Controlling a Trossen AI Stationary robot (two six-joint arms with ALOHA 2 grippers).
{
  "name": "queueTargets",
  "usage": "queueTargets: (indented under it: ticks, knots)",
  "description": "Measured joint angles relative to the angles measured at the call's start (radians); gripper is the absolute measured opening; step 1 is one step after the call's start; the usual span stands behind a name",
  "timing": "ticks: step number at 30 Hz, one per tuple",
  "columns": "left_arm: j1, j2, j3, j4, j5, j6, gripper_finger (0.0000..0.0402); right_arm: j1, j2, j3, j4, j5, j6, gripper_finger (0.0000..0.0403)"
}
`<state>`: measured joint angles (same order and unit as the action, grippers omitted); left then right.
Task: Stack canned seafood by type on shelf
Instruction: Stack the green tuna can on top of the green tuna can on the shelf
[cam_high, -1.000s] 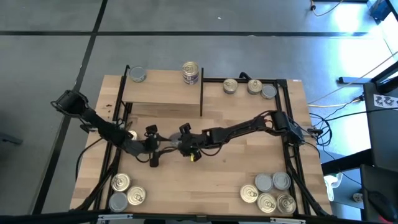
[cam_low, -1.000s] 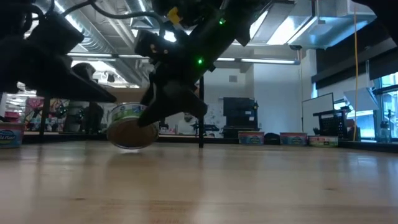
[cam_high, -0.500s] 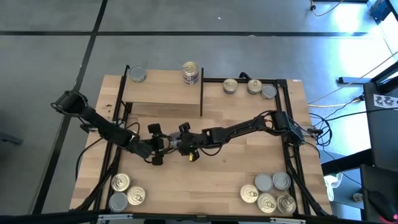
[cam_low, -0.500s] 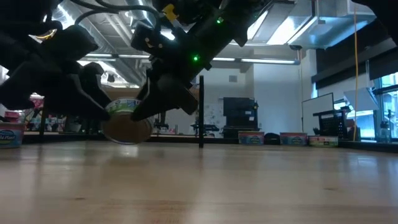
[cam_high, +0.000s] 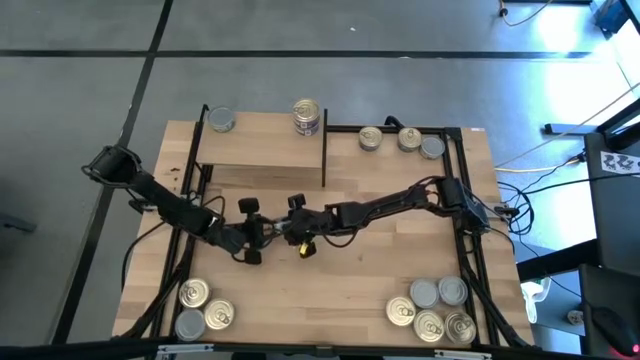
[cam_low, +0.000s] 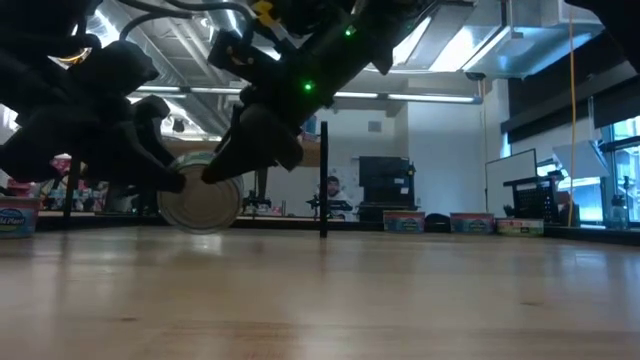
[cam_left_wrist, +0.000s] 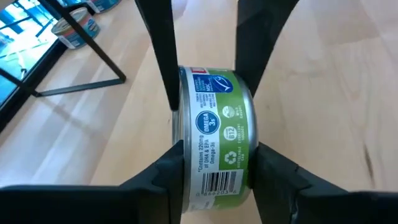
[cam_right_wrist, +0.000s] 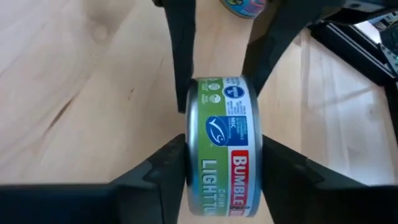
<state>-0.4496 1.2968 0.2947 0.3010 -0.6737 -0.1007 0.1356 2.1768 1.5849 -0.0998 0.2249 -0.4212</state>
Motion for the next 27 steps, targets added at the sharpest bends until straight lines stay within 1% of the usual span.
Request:
queueTargets:
  ticks: [2, 4, 6, 10, 12, 13, 16, 21, 24, 27]
  knots:
    - [0.0, 0.0, 0.001, -0.002, 0.002, -0.006, 0.0135, 0.002, -0.013, 0.001, -0.034, -0.001, -0.002, 0.0198]
    - [-0.001, -0.002, 0.016, -0.022, 0.003, -0.008, 0.0135, 0.009, -0.043, 0.001, -0.115, -0.012, 0.011, 0.0211]
    - [-0.002, -0.014, 0.051, -0.08, 0.0, -0.008, 0.0135, 0.016, -0.083, 0.001, -0.198, -0.014, 0.038, 0.022]
    - [0.0, -0.04, 0.159, -0.314, -0.04, -0.04, 0.0135, 0.022, -0.164, 0.0, -0.429, -0.06, 0.105, 0.0228]
    - [0.0, -0.047, 0.234, -0.445, -0.051, -0.069, 0.0135, 0.023, -0.199, -0.032, -0.521, -0.062, 0.115, 0.0227]
    - [-0.002, -0.049, 0.273, -0.513, -0.056, -0.085, 0.0135, 0.023, -0.216, -0.057, -0.536, -0.056, 0.121, 0.0226]
    - [0.001, -0.047, 0.382, -0.709, -0.081, -0.135, 0.0135, 0.022, -0.272, -0.158, -0.543, -0.05, 0.145, 0.0219]
    - [0.006, -0.047, 0.559, -0.969, -0.173, -0.193, 0.0135, 0.03, -0.359, -0.337, -0.421, -0.059, 0.208, 0.0209]
    - [0.042, -0.047, 0.659, -1.097, -0.203, -0.223, 0.0136, 0.032, -0.399, -0.445, -0.309, -0.073, 0.228, 0.0204]
    - [0.104, -0.047, 0.744, -1.199, -0.207, -0.242, 0.0136, 0.028, -0.423, -0.534, -0.205, -0.088, 0.237, 0.0201]
